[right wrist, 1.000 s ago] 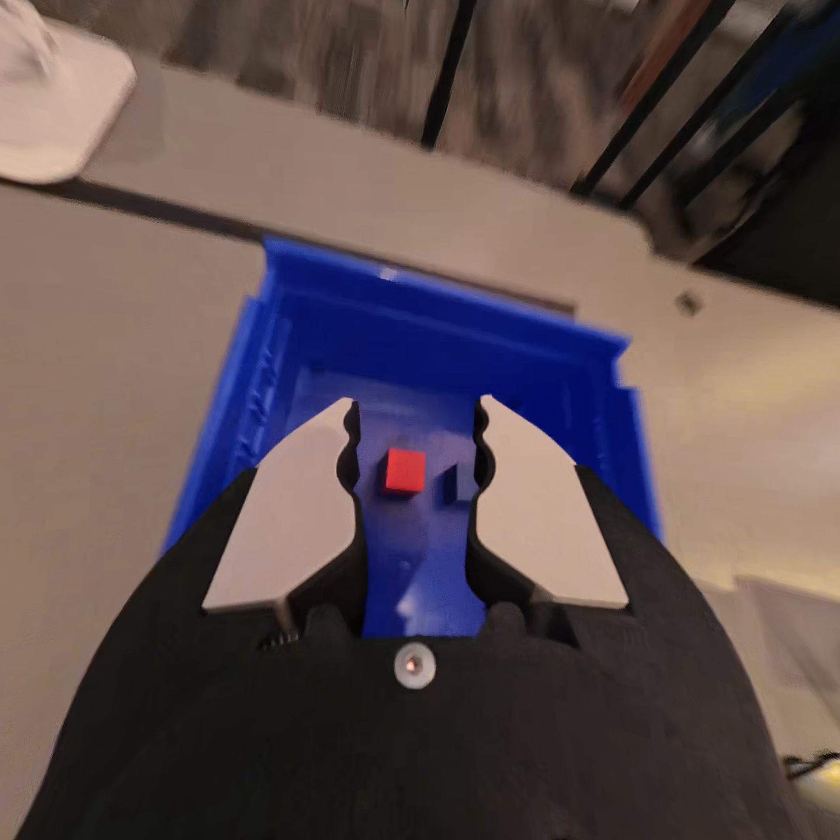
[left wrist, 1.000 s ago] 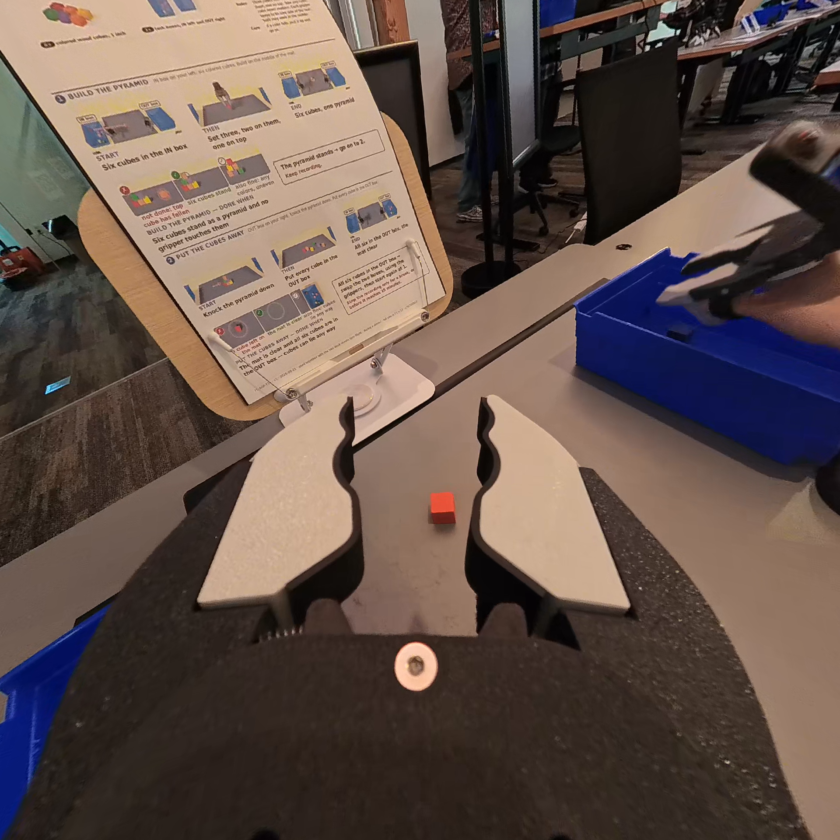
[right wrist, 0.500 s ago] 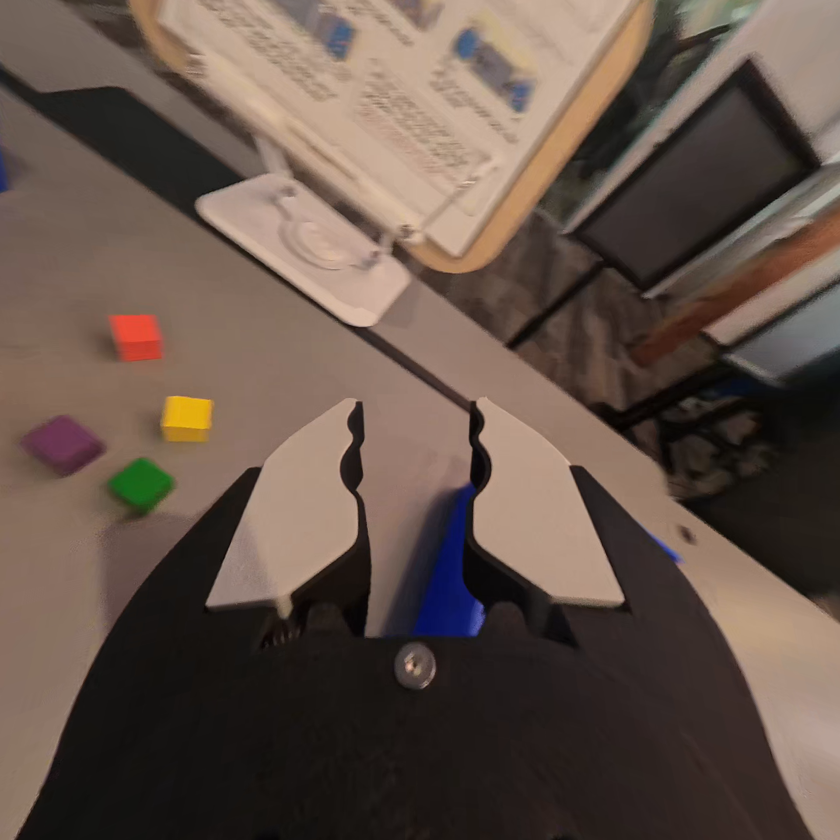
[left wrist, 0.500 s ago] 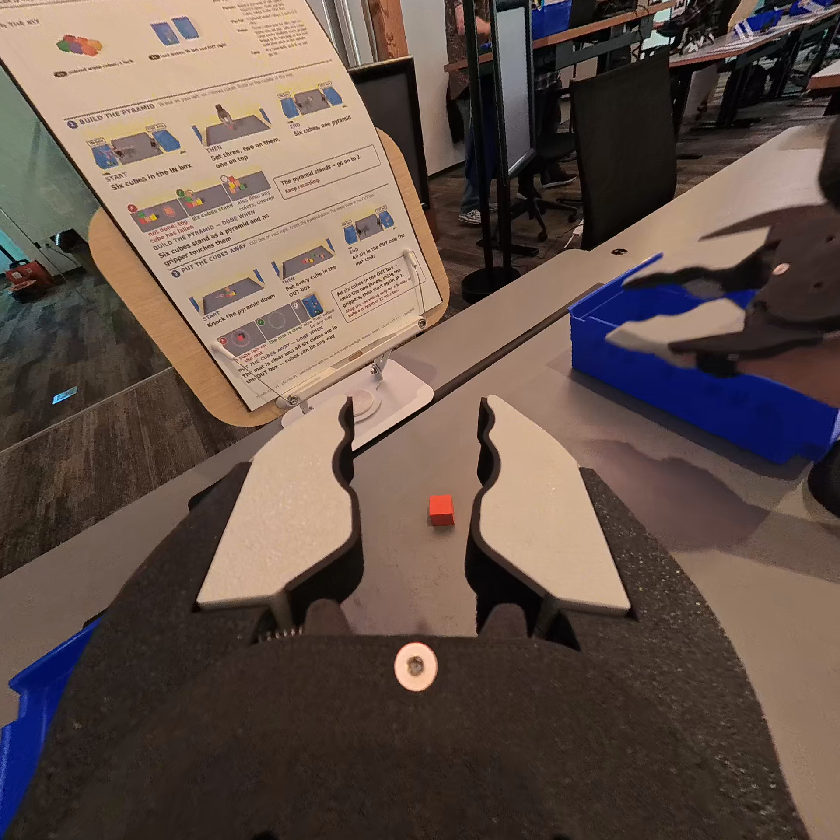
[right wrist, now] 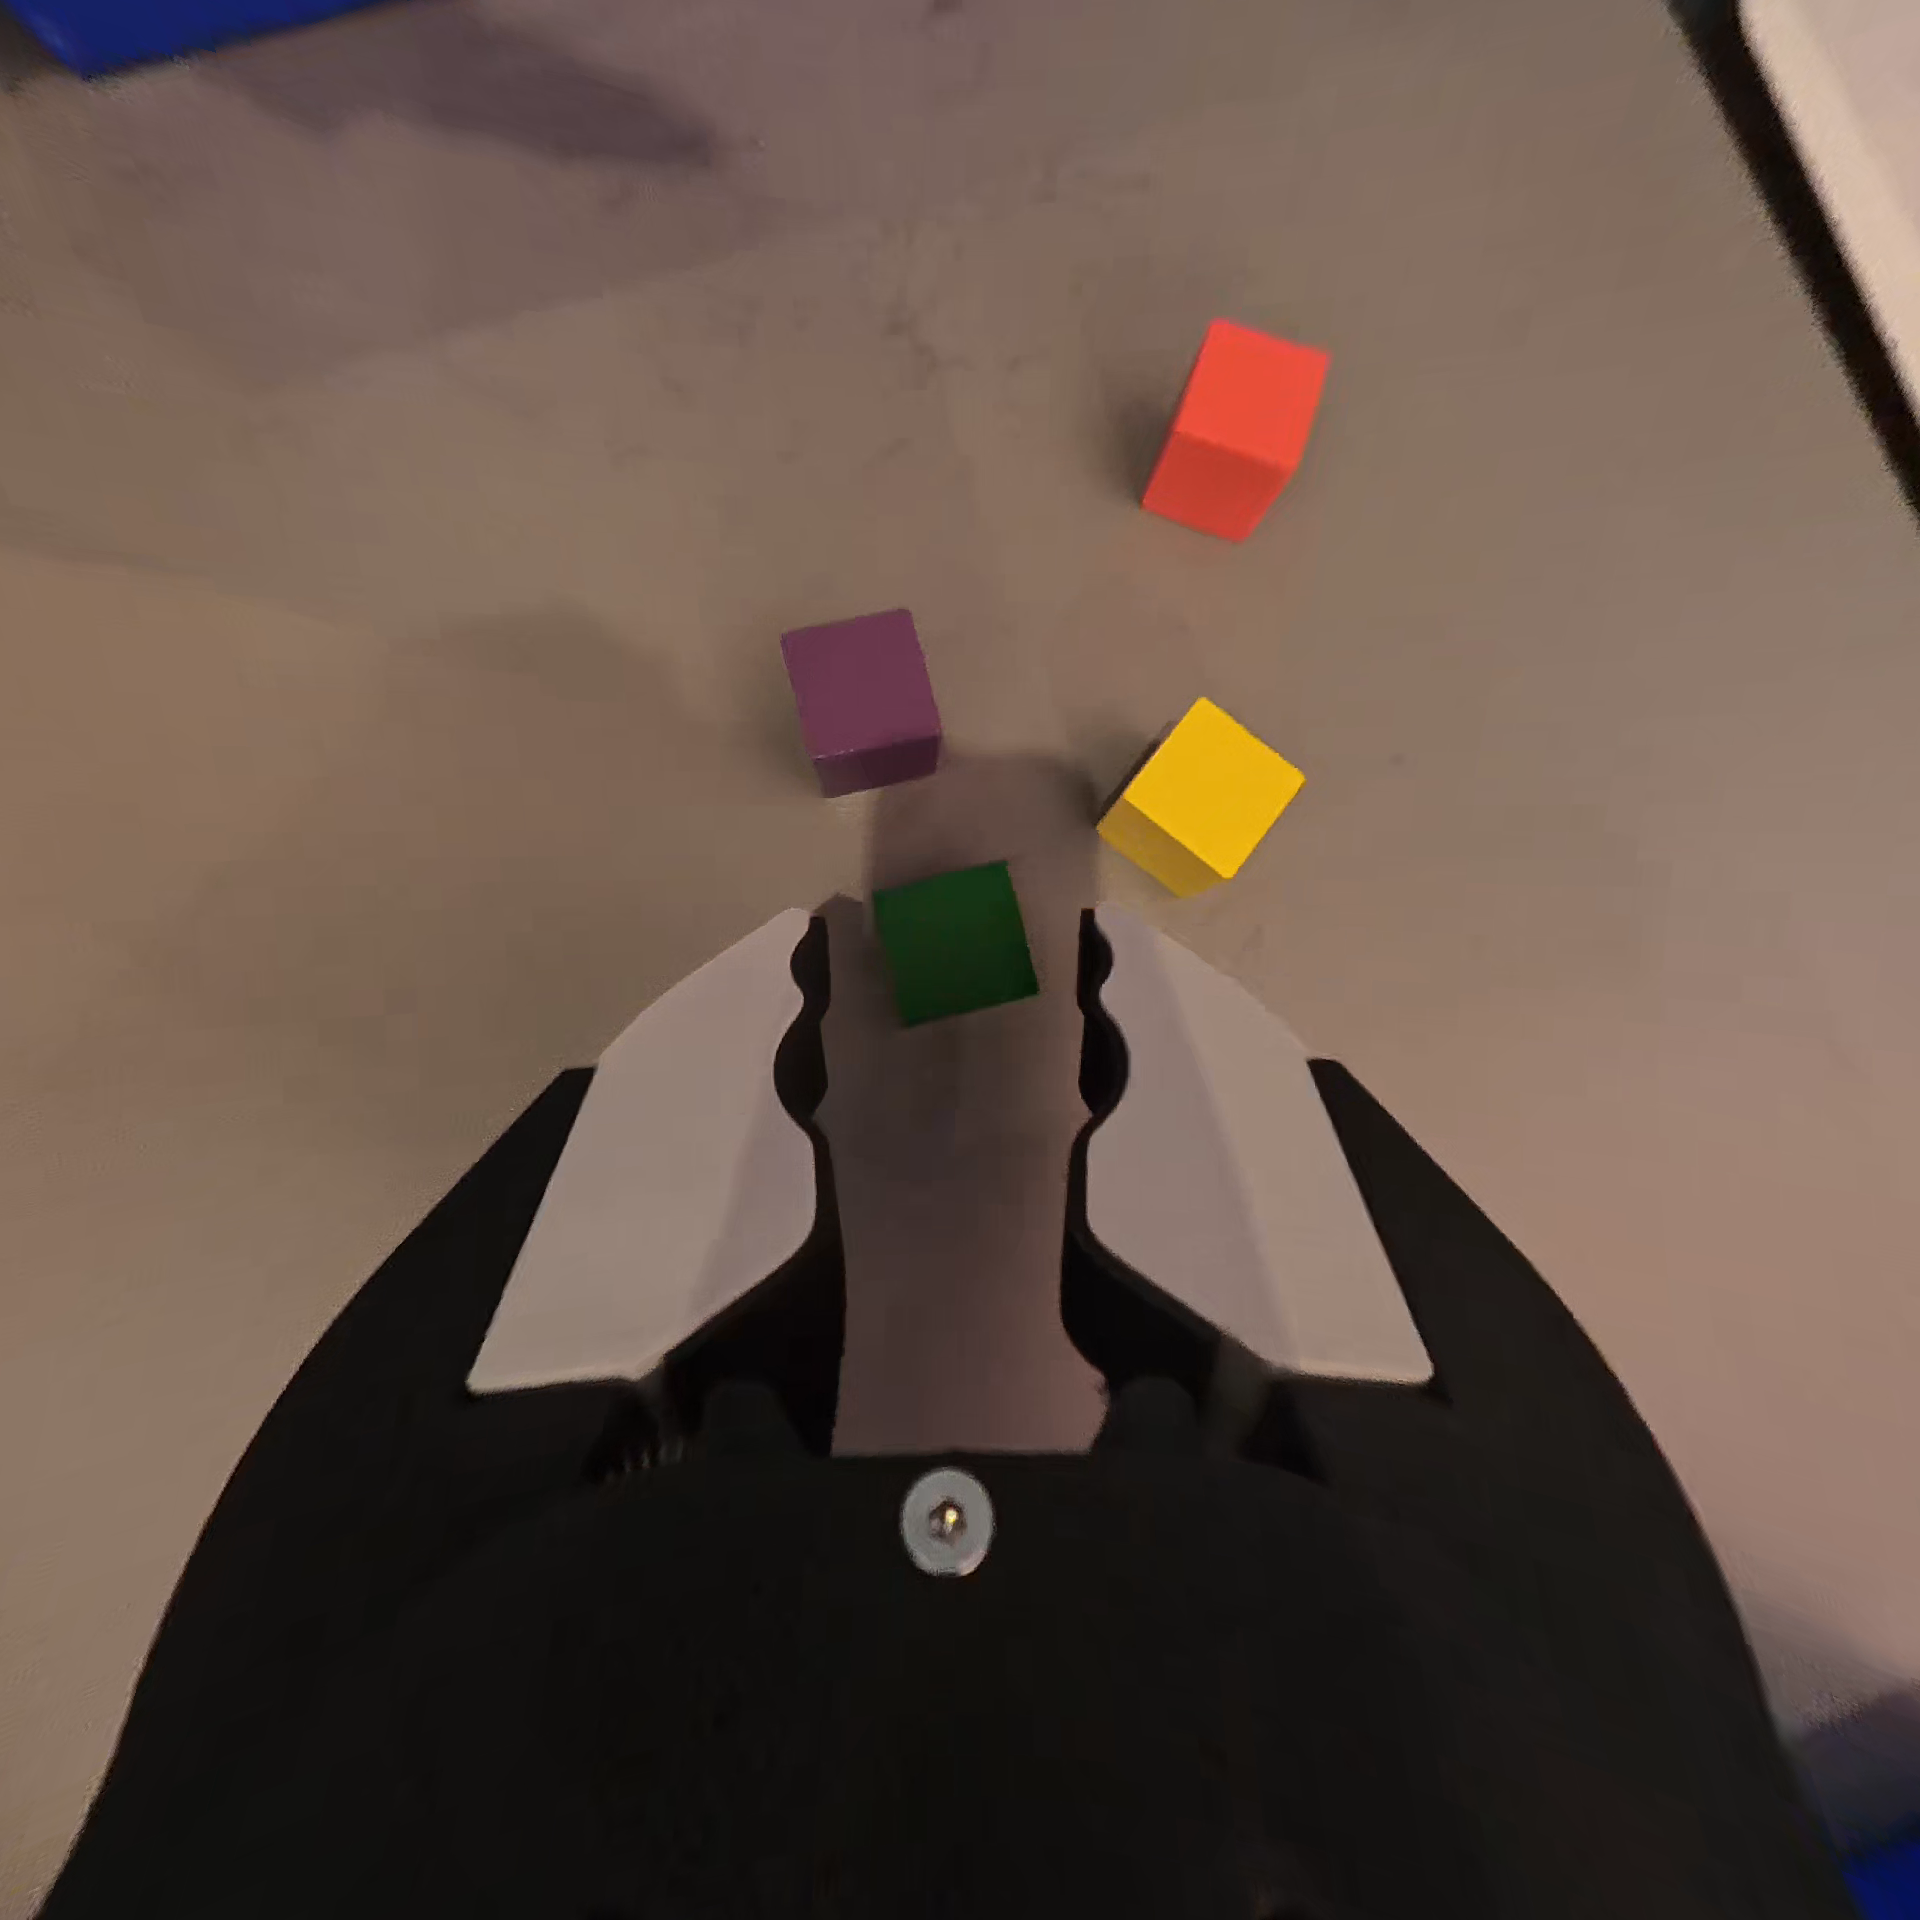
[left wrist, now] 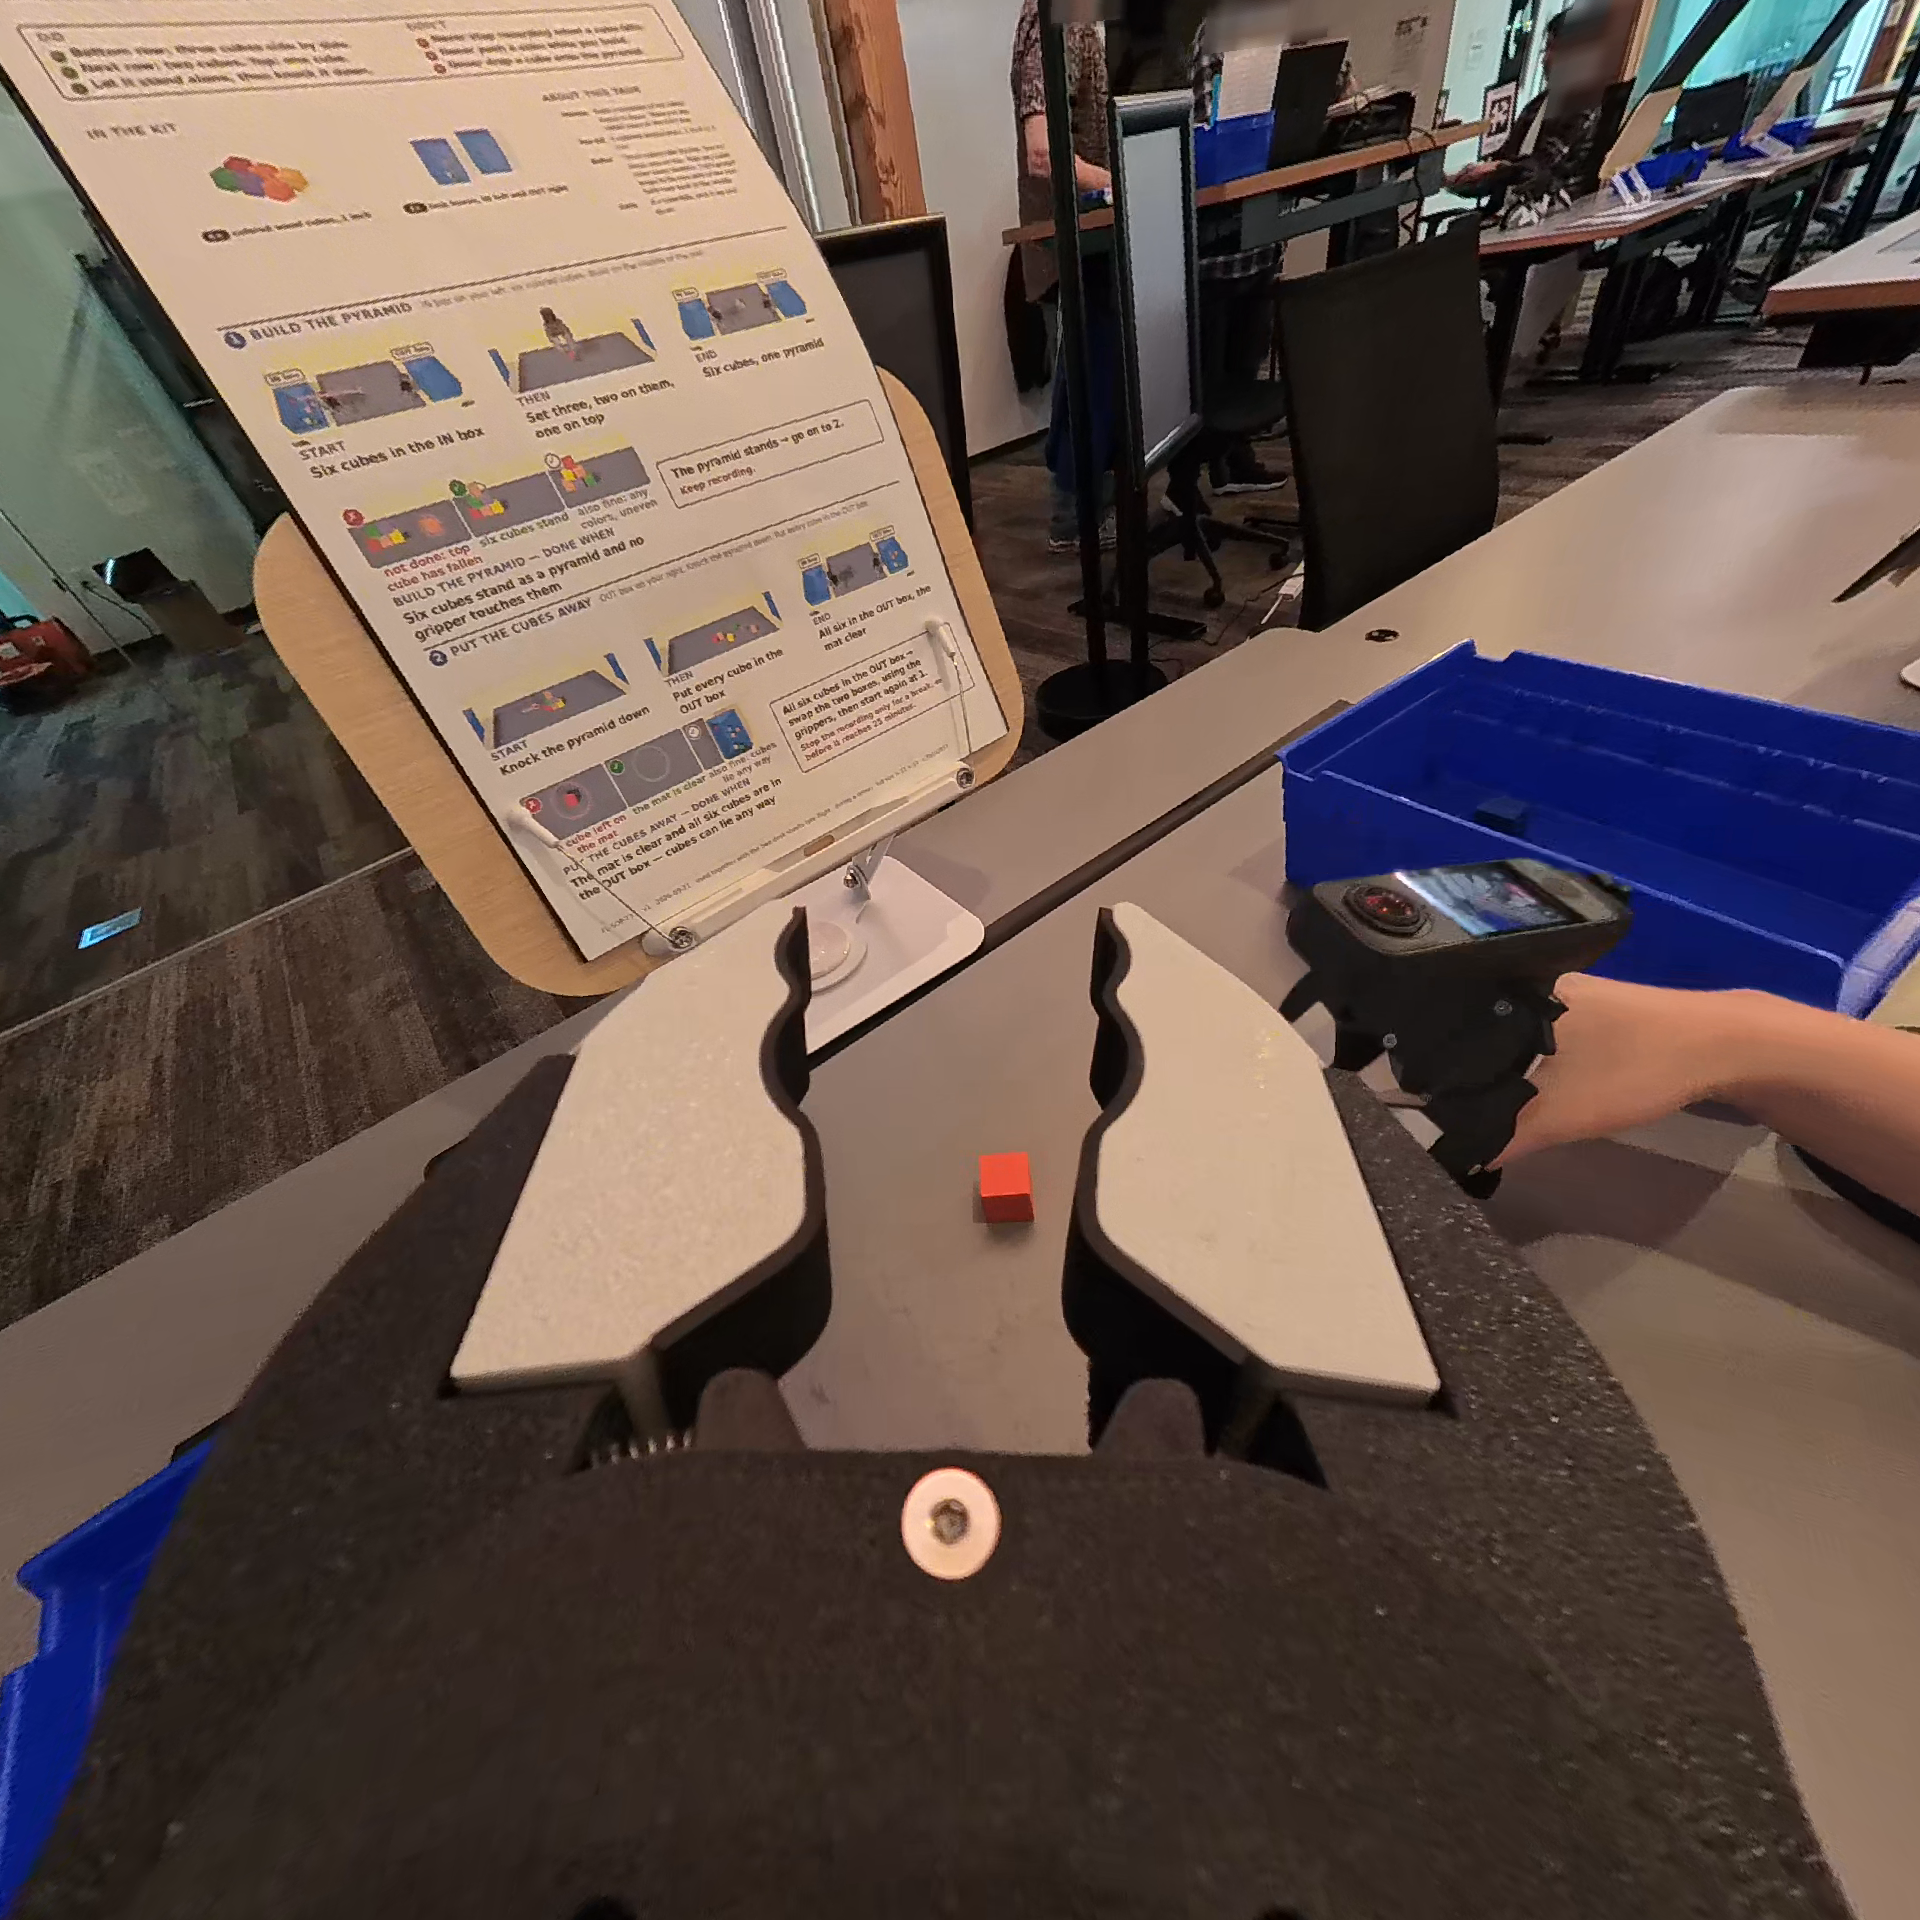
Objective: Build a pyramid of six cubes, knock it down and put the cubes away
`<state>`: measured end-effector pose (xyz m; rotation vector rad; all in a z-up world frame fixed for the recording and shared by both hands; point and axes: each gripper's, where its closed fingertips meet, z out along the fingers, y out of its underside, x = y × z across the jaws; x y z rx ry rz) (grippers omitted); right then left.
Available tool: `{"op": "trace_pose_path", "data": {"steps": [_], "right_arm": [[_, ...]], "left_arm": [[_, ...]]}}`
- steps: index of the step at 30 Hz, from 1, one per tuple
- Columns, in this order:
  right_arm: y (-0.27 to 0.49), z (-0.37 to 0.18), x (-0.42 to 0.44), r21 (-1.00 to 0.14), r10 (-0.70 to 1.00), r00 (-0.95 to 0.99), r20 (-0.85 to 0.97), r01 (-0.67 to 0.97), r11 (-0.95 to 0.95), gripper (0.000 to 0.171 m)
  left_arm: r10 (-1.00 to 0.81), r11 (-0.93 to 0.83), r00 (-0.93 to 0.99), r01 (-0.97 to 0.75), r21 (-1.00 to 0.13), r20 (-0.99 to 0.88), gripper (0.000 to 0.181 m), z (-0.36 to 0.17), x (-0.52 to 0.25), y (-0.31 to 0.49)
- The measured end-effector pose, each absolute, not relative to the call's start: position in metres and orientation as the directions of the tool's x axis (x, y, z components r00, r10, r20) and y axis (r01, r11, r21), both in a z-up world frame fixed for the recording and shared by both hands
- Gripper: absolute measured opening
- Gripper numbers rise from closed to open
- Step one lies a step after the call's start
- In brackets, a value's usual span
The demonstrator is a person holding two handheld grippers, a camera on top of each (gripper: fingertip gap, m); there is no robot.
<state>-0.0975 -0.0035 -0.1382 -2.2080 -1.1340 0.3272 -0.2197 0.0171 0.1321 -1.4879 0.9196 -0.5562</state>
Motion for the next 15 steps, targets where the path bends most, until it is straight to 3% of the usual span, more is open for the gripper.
{"op": "trace_pose_path", "data": {"steps": [2, 3, 6, 11, 15], "right_arm": [[-0.007, -0.148, -0.099, -0.609, 0.812, 0.582, 0.042, 0.659, -0.441, 0.044], [-0.007, -0.150, -0.097, -0.596, 0.818, 0.573, 0.056, 0.676, -0.433, 0.029], [-0.007, -0.132, -0.105, -0.656, 0.815, 0.576, 0.065, 0.640, -0.400, 0.029], [-0.008, -0.012, -0.077, -0.778, 0.678, 0.685, 0.267, 0.569, -0.268, 0.028], [-0.015, 0.079, 0.026, -0.883, 0.391, 0.883, 0.260, 0.382, -0.274, 0.028]], "left_arm": [[-0.805, 0.052, 0.567, -0.224, -0.973, -0.174, 0.052, 0.131, -0.220, 0.018], [-0.805, 0.051, 0.567, -0.226, -0.973, -0.174, 0.052, 0.131, -0.220, 0.019], [-0.805, 0.051, 0.568, -0.226, -0.973, -0.174, 0.052, 0.130, -0.220, 0.019], [-0.803, 0.054, 0.569, -0.231, -0.971, -0.180, 0.052, 0.130, -0.219, 0.019], [-0.801, 0.051, 0.570, -0.236, -0.970, -0.181, 0.052, 0.129, -0.219, 0.020]]}}
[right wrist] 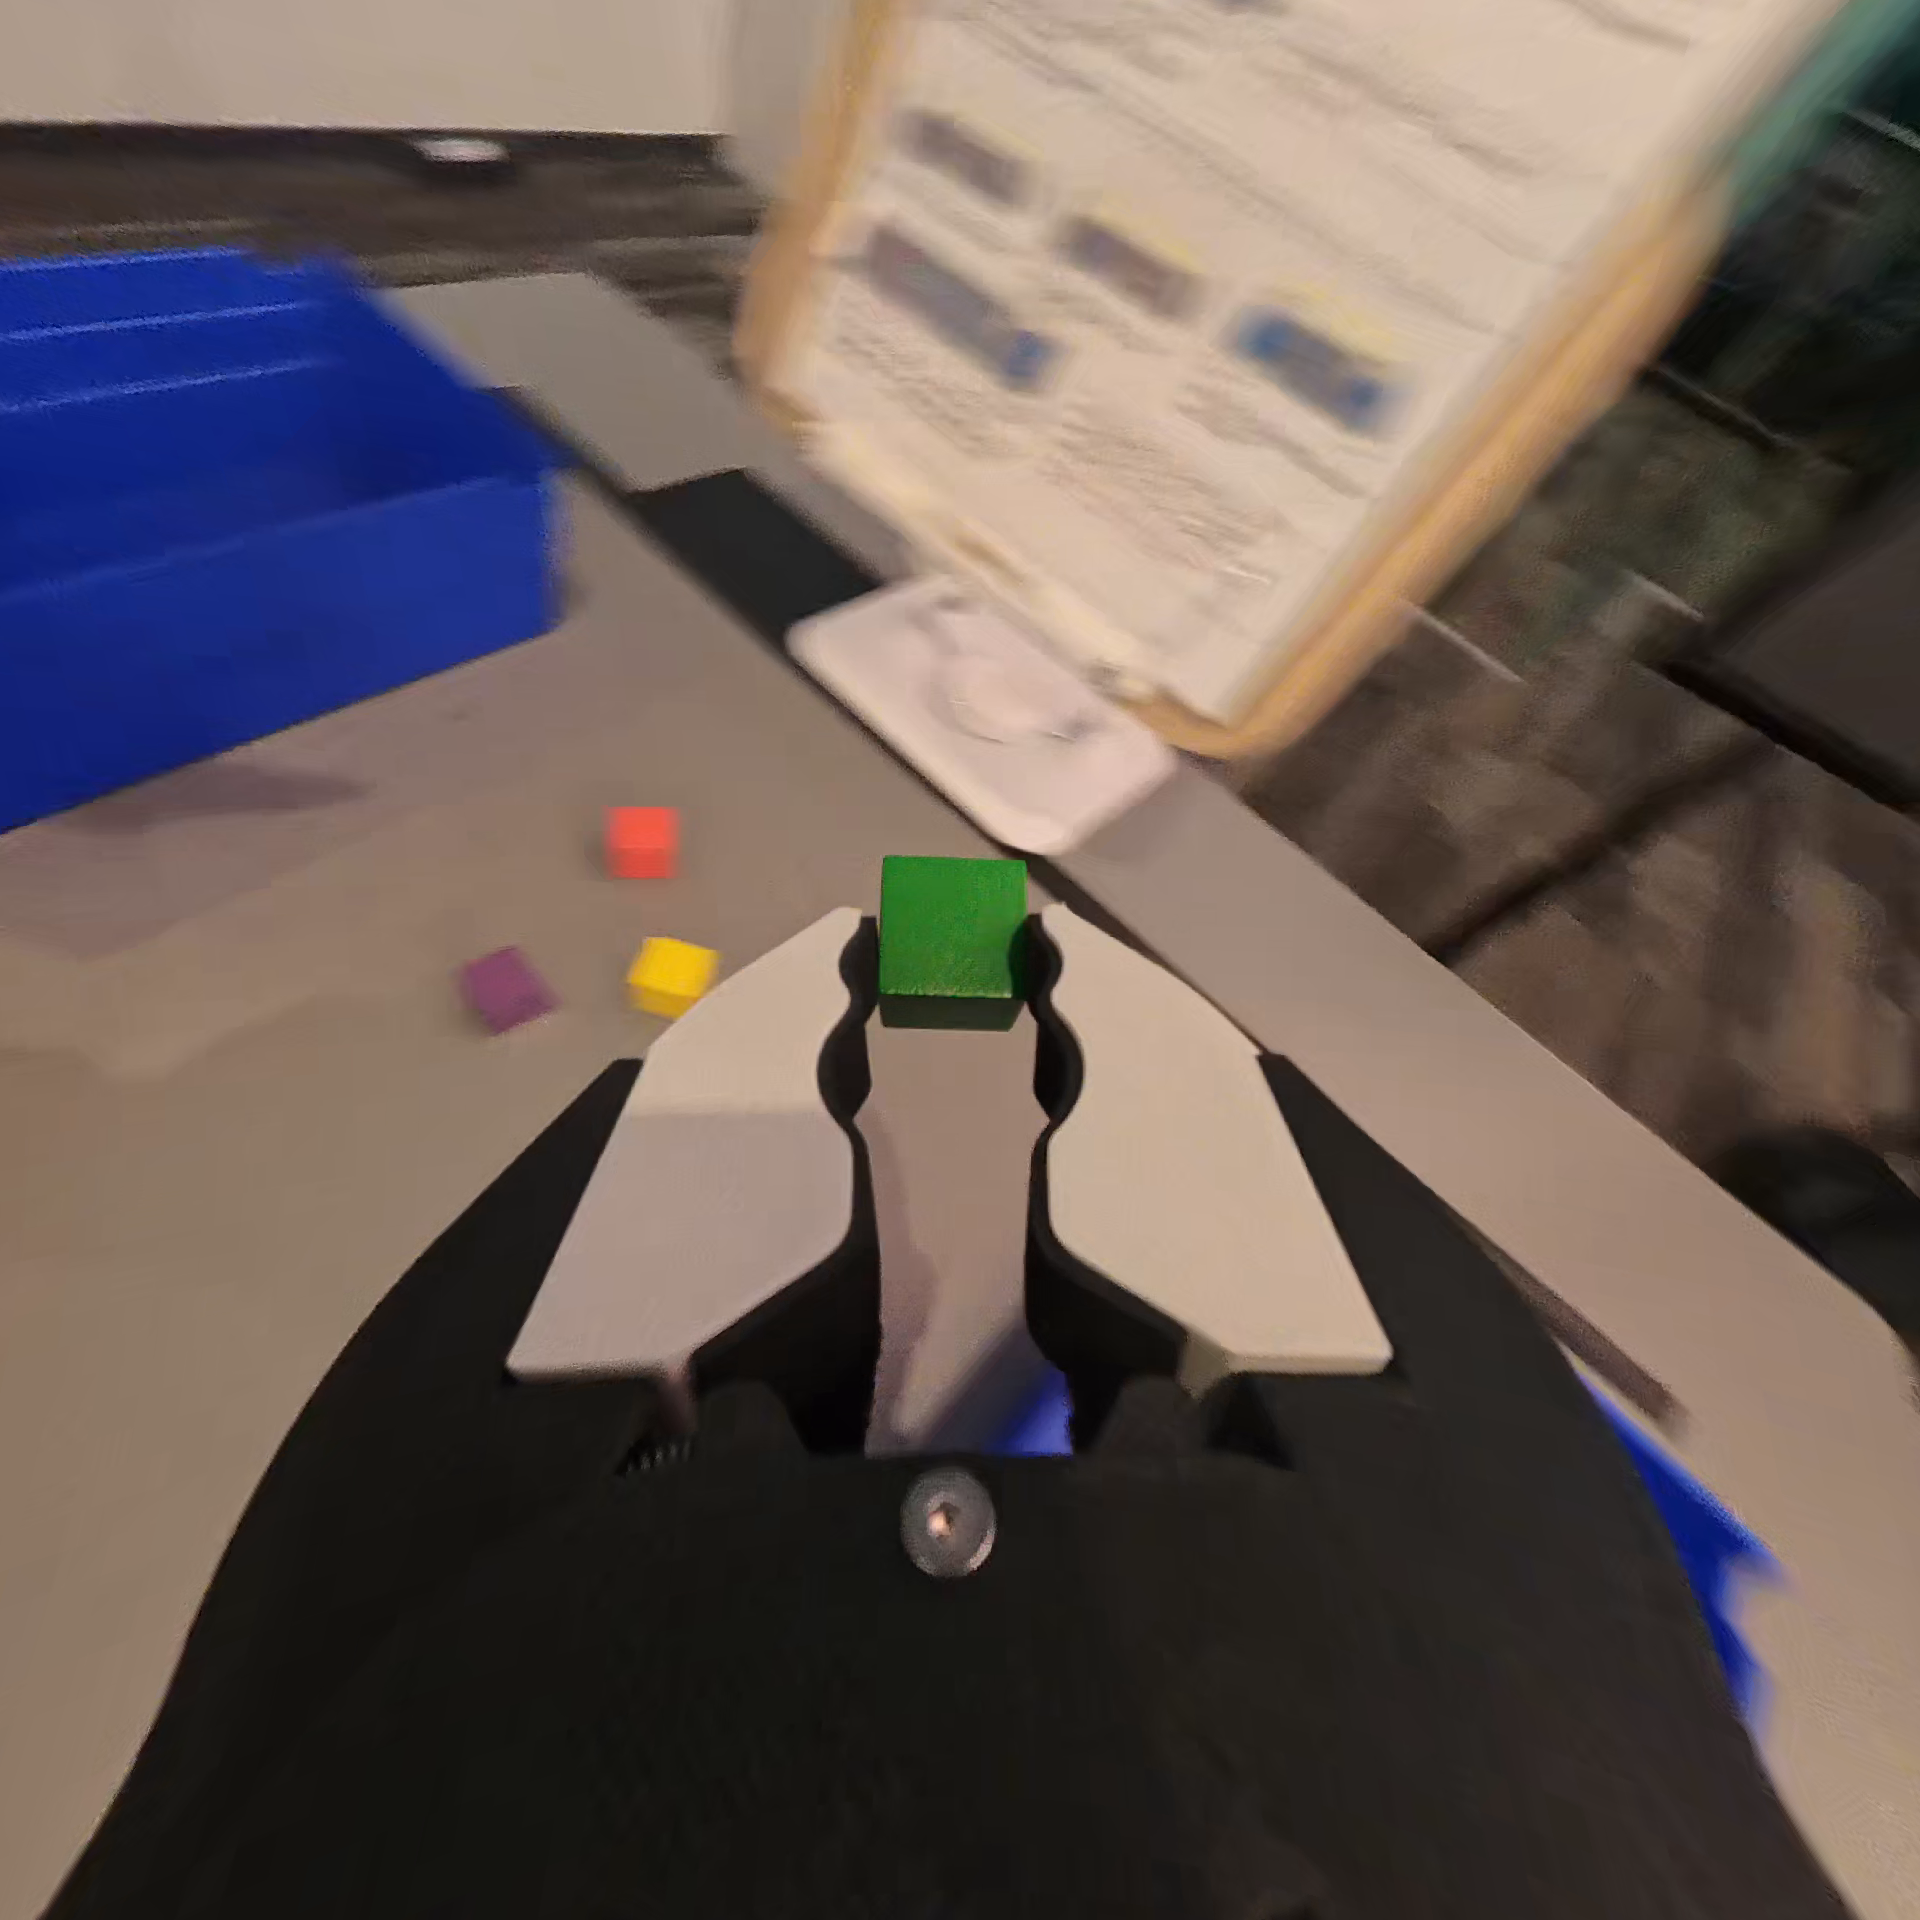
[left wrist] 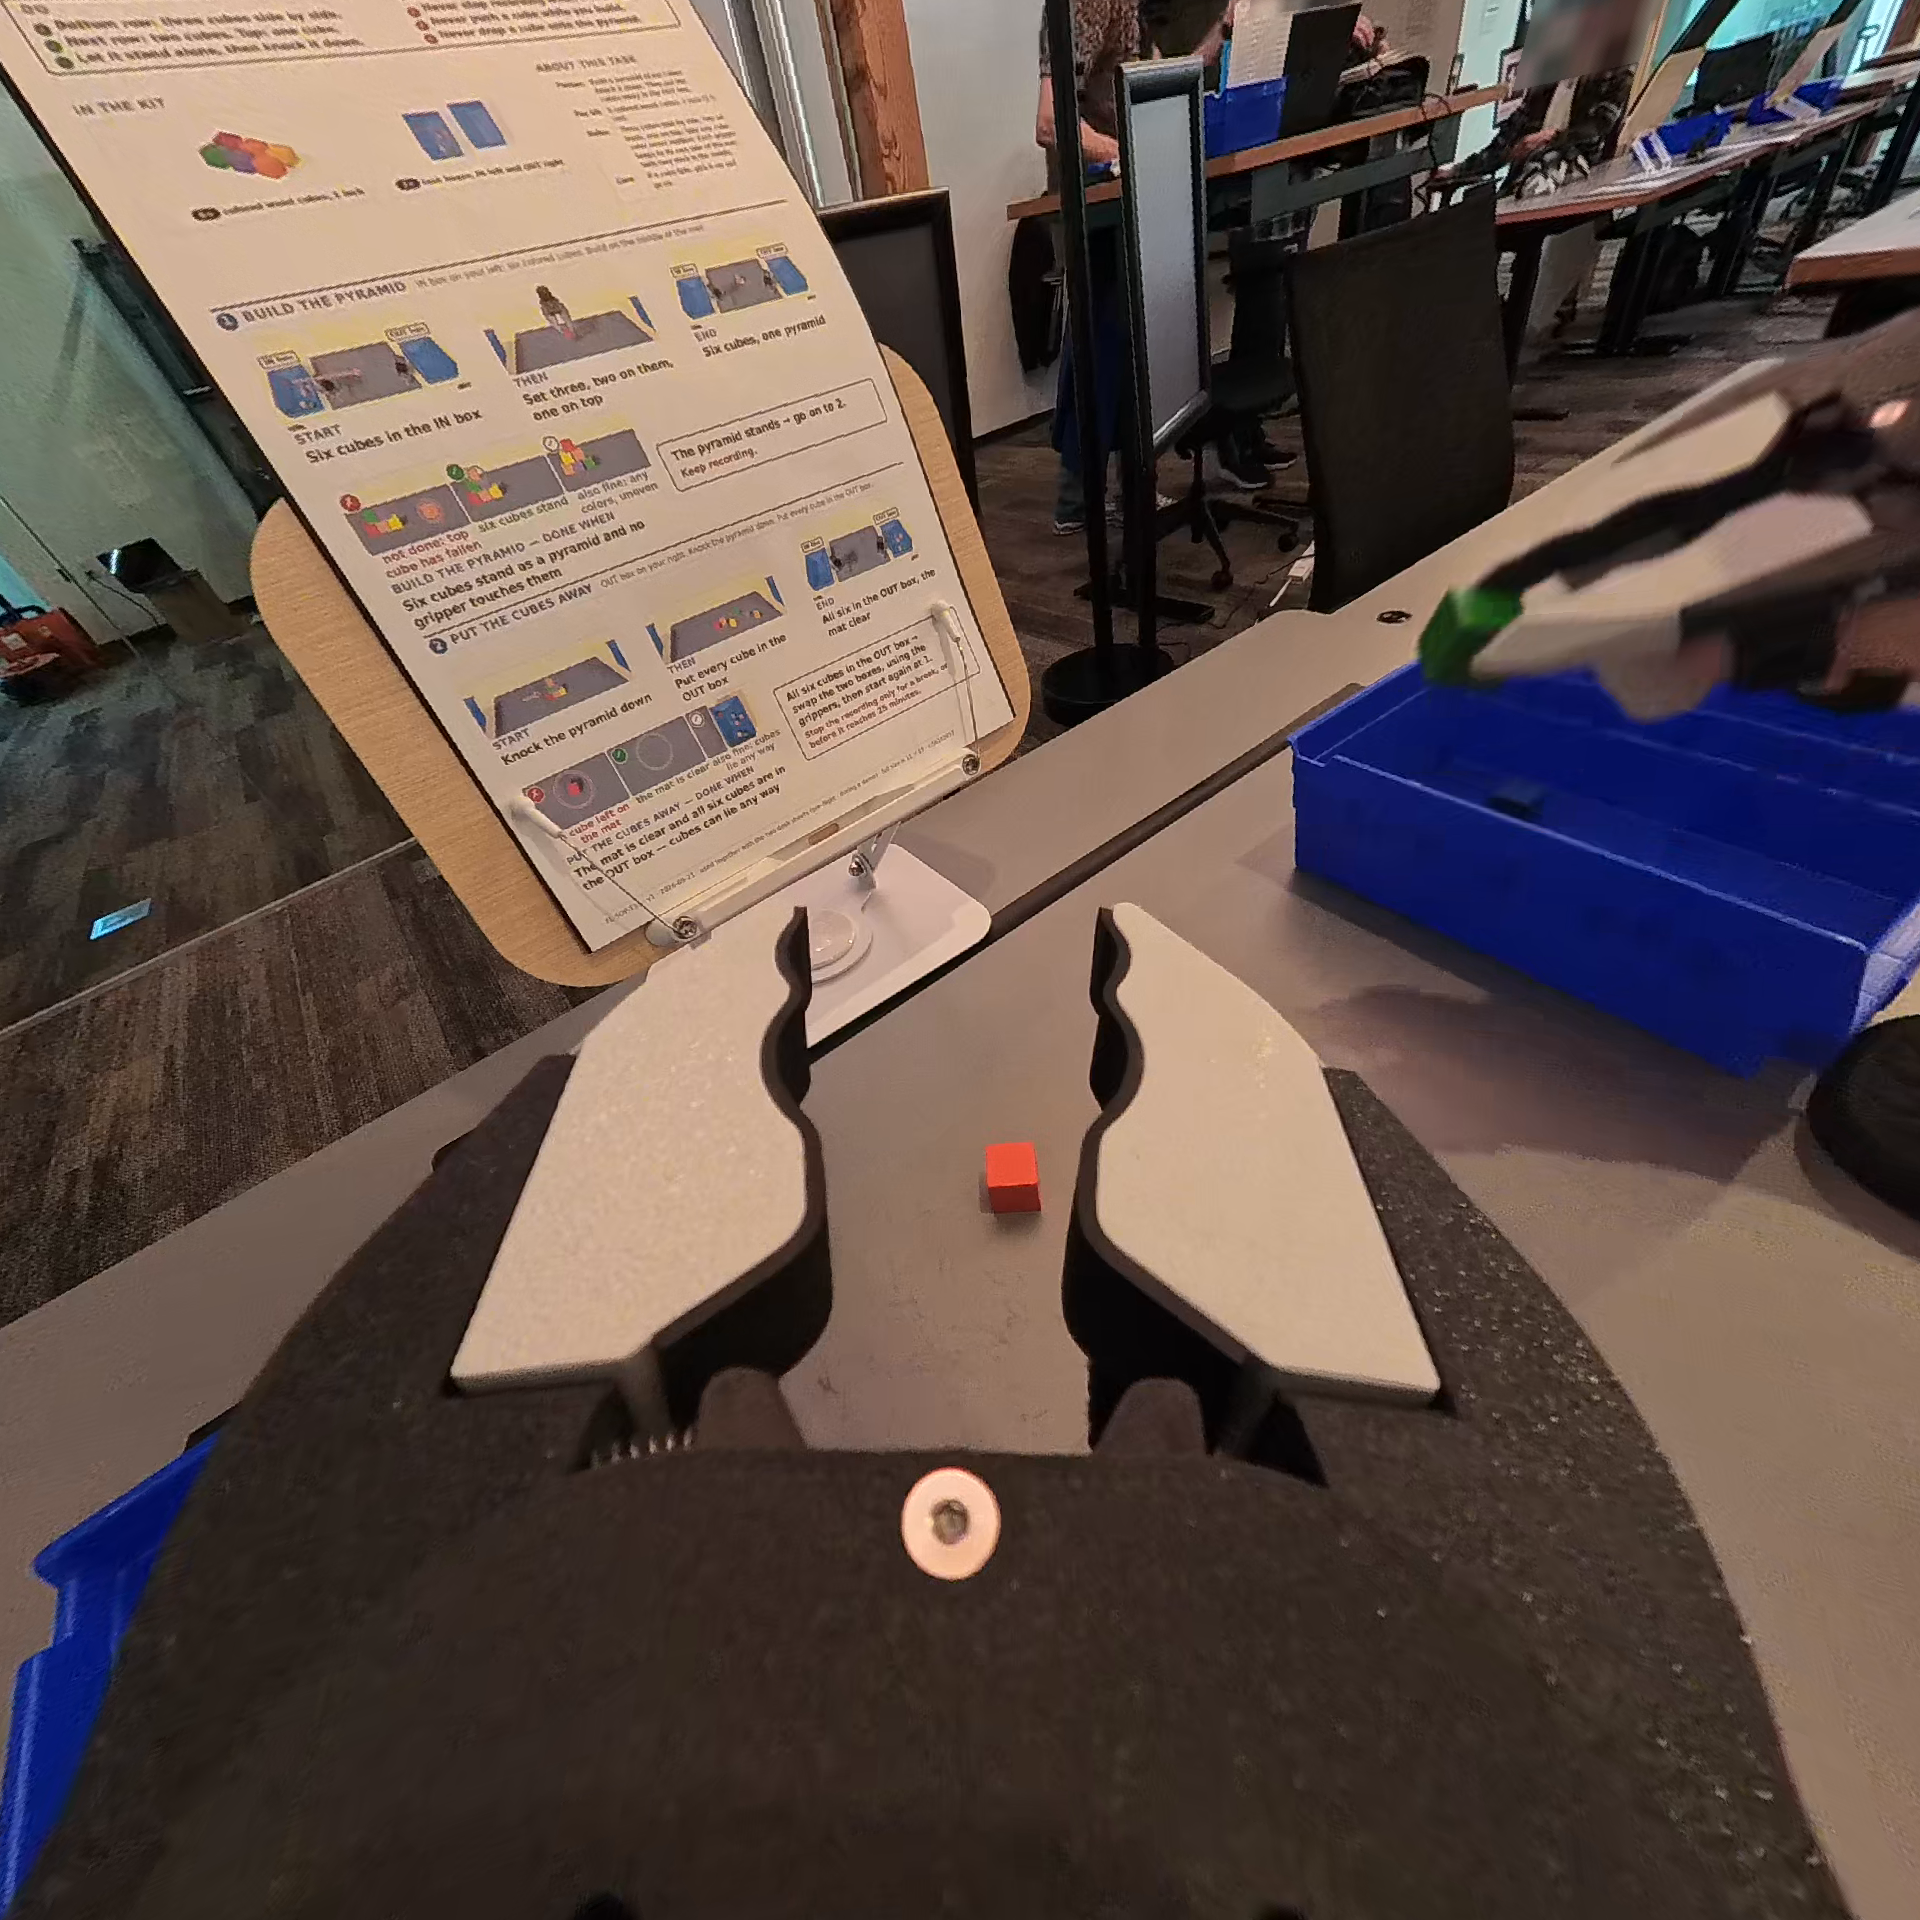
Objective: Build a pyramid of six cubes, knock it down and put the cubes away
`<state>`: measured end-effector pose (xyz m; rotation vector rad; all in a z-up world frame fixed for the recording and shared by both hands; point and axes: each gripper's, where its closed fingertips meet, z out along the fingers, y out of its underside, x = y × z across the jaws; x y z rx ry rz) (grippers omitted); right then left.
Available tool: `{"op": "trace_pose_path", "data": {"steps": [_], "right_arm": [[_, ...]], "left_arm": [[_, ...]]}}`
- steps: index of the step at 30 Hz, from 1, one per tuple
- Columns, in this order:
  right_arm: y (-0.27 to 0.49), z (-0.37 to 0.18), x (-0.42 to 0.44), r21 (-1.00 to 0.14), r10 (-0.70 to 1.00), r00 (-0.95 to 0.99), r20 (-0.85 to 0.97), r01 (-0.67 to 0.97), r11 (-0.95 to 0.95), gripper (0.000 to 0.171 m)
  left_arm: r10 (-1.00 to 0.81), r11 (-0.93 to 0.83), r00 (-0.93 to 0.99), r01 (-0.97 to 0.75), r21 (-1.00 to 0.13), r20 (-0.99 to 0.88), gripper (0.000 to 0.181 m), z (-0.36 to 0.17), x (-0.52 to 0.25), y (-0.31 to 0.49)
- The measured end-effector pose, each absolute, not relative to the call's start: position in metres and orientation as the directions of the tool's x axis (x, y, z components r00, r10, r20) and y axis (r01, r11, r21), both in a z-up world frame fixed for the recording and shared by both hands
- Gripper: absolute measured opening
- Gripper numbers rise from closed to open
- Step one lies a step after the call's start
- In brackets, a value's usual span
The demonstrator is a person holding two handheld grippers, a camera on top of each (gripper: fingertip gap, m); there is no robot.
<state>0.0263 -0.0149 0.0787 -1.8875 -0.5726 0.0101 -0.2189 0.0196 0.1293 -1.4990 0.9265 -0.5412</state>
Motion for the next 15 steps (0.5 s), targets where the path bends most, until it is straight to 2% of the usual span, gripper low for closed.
{"op": "trace_pose_path", "data": {"steps": [2, 4, 6, 9, 15], "right_arm": [[-0.015, 0.073, 0.101, -0.875, 0.194, 0.950, 0.245, 0.302, -0.377, 0.028], [-0.021, 0.032, 0.161, -0.824, 0.053, 0.979, 0.195, 0.193, -0.533, 0.028], [-0.033, -0.023, 0.192, -0.739, -0.002, 0.991, 0.137, 0.101, -0.666, 0.028], [-0.054, -0.083, 0.215, -0.642, -0.057, 0.992, 0.111, 0.027, -0.767, 0.029], [-0.071, -0.129, 0.226, -0.582, -0.065, 0.996, 0.058, -0.019, -0.813, 0.029]], "left_arm": [[-0.802, 0.051, 0.570, -0.230, -0.972, -0.177, 0.052, 0.130, -0.219, 0.019], [-0.803, 0.053, 0.569, -0.230, -0.972, -0.178, 0.052, 0.131, -0.218, 0.018], [-0.803, 0.057, 0.567, -0.234, -0.971, -0.183, 0.052, 0.130, -0.217, 0.017], [-0.803, 0.054, 0.567, -0.238, -0.970, -0.184, 0.052, 0.129, -0.216, 0.017], [-0.807, 0.038, 0.560, -0.266, -0.963, -0.187, 0.052, 0.119, -0.209, 0.019]]}}
